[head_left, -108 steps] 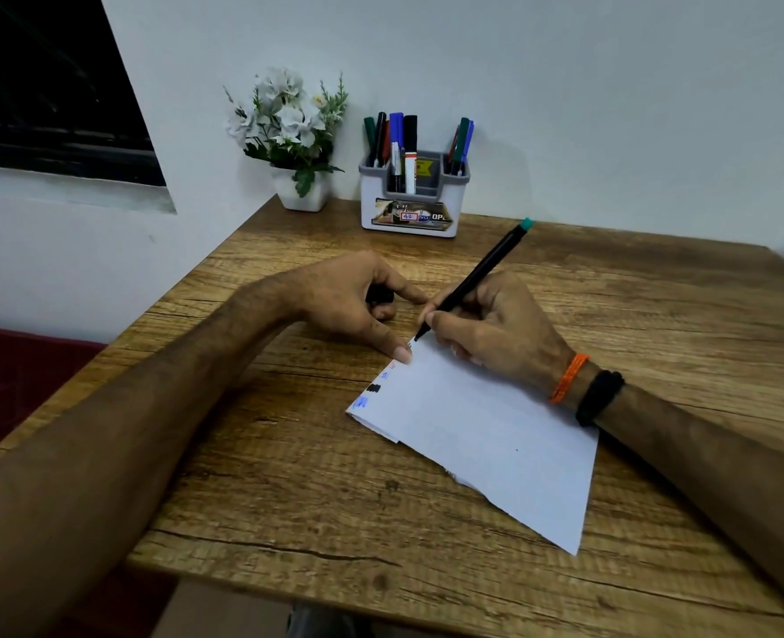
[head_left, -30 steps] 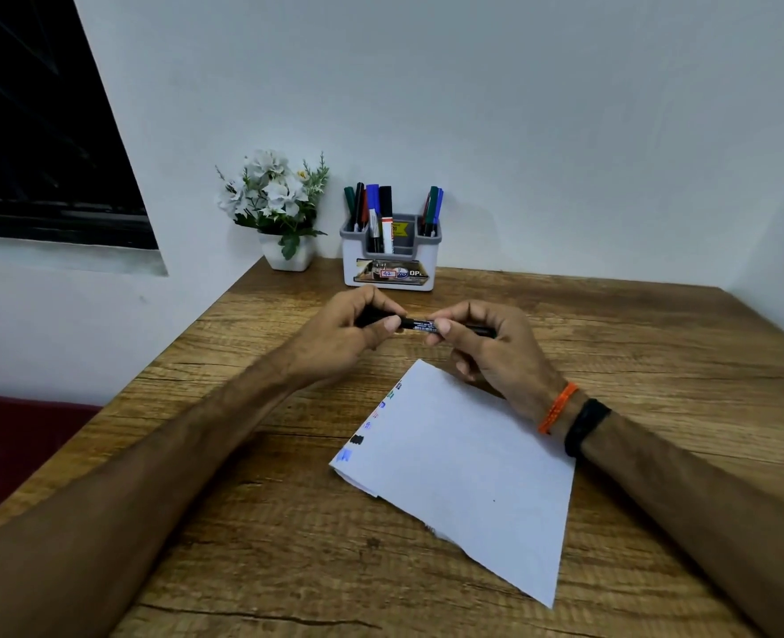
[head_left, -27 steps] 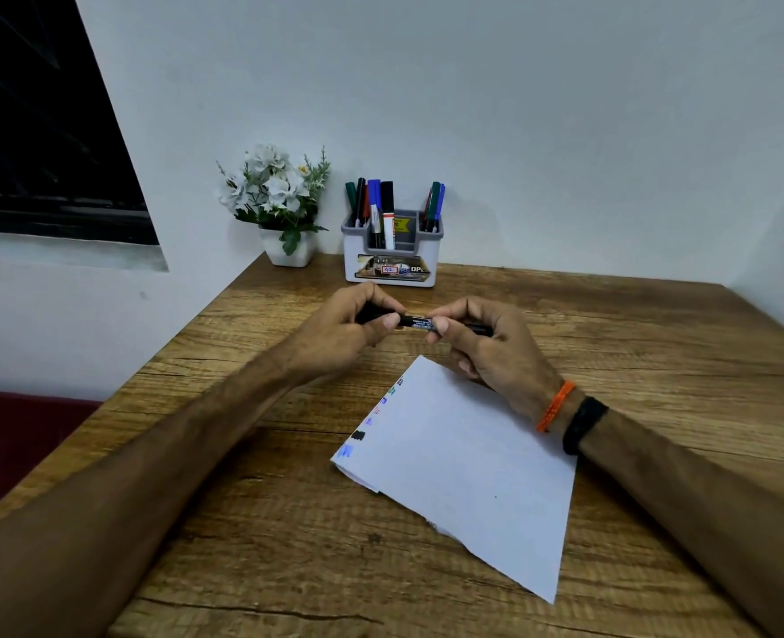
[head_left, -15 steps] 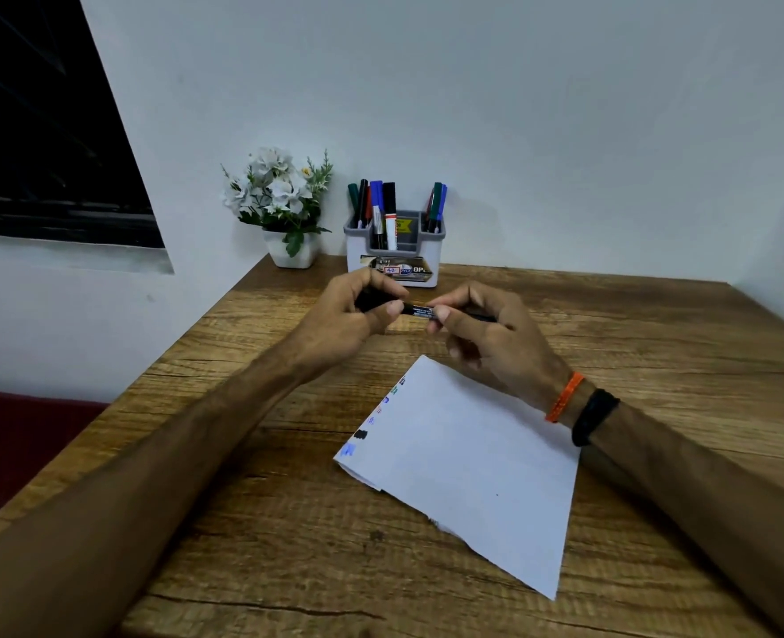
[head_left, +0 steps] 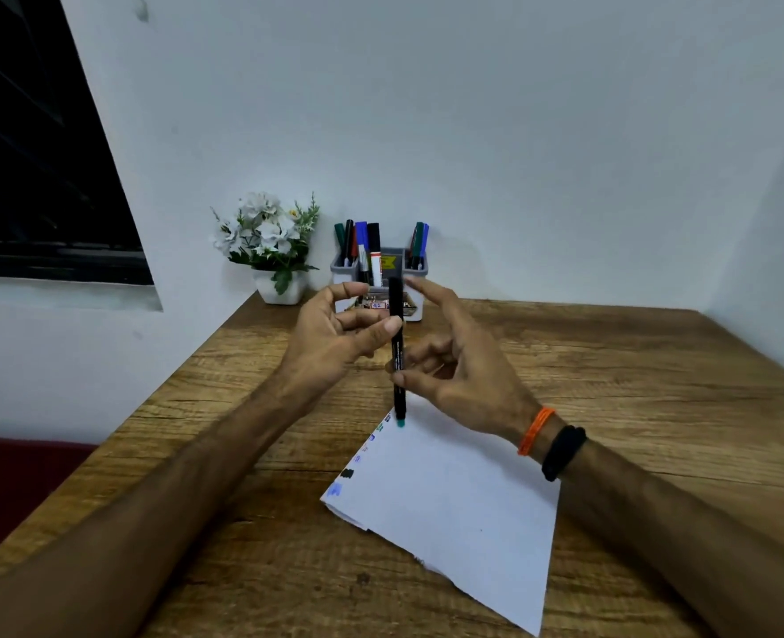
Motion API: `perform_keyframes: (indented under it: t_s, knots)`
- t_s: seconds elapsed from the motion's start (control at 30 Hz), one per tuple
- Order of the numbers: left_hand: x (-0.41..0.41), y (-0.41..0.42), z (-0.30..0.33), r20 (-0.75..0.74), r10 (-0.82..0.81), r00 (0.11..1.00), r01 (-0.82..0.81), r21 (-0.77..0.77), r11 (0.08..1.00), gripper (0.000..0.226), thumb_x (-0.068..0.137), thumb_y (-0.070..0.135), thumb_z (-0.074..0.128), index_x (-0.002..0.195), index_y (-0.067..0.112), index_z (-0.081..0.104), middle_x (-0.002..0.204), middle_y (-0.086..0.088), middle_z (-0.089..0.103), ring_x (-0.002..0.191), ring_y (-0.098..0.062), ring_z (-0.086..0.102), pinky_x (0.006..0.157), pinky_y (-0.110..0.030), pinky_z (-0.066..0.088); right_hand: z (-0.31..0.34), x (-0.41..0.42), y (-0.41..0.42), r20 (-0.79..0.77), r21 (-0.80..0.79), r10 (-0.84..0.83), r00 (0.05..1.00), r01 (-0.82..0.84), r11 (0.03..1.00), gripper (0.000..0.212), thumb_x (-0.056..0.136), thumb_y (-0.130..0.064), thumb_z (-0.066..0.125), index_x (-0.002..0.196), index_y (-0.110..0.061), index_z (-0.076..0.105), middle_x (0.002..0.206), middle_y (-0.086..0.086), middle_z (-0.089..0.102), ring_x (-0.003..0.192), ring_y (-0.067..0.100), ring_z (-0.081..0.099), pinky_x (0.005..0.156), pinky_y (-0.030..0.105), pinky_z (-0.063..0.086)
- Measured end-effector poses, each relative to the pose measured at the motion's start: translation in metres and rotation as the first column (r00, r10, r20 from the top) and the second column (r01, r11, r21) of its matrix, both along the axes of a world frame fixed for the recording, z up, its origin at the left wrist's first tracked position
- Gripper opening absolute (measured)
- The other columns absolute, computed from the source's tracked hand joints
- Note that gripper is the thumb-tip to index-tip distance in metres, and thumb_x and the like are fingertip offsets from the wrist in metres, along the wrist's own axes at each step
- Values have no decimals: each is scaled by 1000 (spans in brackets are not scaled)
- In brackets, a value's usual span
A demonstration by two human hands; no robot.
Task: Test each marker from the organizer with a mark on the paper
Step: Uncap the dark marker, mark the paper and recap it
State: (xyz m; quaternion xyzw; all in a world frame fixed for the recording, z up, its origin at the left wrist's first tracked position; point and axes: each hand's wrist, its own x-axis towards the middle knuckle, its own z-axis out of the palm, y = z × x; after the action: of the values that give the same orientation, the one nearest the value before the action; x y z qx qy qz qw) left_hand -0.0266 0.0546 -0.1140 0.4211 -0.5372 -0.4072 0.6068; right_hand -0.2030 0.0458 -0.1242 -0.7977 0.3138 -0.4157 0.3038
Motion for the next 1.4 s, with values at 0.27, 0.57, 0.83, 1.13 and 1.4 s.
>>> perform_keyframes:
  t_s: [0.27, 0.57, 0.83, 1.13, 1.4]
  knots:
    - [2, -5, -3, 47, -26, 999, 28, -38, 999, 61, 66, 24, 75, 120, 13, 50, 87, -5, 74, 82, -15, 72, 67, -26, 55, 8, -1, 0, -9, -95, -13, 1000, 12, 995, 91, 81, -12, 79, 149, -44, 28, 78, 3, 67, 64, 16, 70, 67, 31, 61]
    - [25, -38, -31, 916, 234, 326, -365, -107, 925, 68, 89, 66, 42, 133, 14, 51, 138, -8, 54, 125, -24, 49, 105, -44, 40, 20, -4, -21, -5, -143, -160, 987, 158, 977, 88, 79, -17, 81, 146, -45, 33, 77, -7, 68, 68, 12, 69, 74, 28, 60]
    - [29, -68, -46, 992, -10, 127, -398, 60, 916, 93, 86, 78, 15, 151, 13, 25, 161, -11, 16, 149, -32, 12, 120, -53, 8, 46, 8, -79, 43, -189, -302, 953, 304, 934, 89, 78, -13, 81, 147, -41, 32, 76, -4, 70, 65, 9, 70, 73, 28, 61]
    - [31, -73, -50, 995, -16, 96, -398, 53, 916, 92, 87, 77, 15, 152, 12, 22, 162, -11, 13, 149, -31, 8, 120, -53, 7, 69, 23, -150, 113, -277, -435, 893, 449, 849, 92, 77, -12, 81, 149, -37, 29, 74, -11, 67, 70, 12, 70, 80, 36, 61]
    - [31, -73, -49, 997, -23, 80, -395, 53, 917, 91, 88, 76, 14, 153, 12, 20, 162, -12, 12, 149, -31, 7, 120, -53, 6, 50, 34, -171, -135, -315, -472, 871, 414, 854, 73, 81, -12, 76, 140, -30, 38, 88, 7, 74, 79, 24, 71, 81, 34, 58]
